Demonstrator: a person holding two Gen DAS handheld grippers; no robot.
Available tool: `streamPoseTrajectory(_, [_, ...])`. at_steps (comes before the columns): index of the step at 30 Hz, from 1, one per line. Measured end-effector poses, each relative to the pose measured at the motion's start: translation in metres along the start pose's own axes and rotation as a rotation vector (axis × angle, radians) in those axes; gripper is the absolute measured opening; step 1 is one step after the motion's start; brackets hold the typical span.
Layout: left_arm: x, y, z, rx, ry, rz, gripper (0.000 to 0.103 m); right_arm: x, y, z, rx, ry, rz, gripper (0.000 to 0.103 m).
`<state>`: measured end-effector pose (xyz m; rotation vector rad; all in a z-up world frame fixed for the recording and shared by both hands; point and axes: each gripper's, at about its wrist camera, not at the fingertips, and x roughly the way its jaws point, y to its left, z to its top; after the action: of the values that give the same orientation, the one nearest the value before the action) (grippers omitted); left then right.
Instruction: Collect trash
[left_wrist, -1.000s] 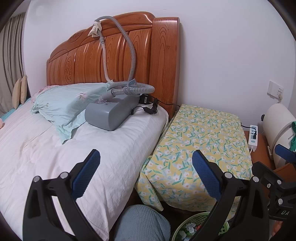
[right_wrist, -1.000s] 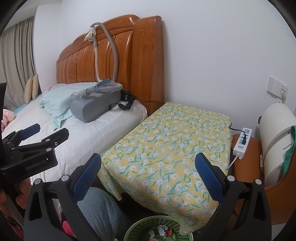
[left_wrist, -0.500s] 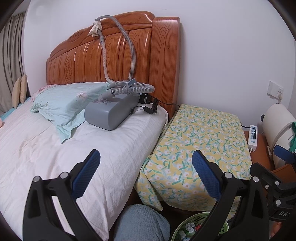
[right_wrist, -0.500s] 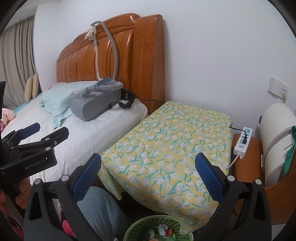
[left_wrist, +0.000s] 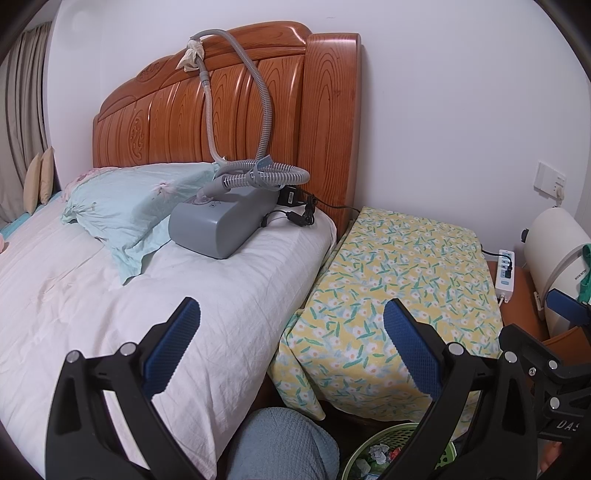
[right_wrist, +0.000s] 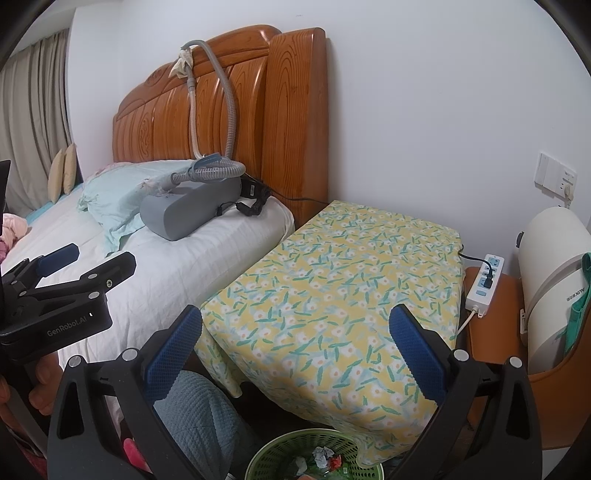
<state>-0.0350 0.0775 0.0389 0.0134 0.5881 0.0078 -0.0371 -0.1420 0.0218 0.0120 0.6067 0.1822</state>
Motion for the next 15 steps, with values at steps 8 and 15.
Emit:
streamPoseTrajectory(8, [0.0009,0.0003,-0.0007,-0.004,0.001,0.002,0.095,0.0021,-0.0021,-0.0001,-0.004,0.005,0.007,0.1])
streamPoseTrajectory(15, [0.0014,-0.0001,-0.0017,-0.01,0.005,0.006,0.095,0.0038,-0.0028,-0.0018,-0.007,0.01,0.008,0.1])
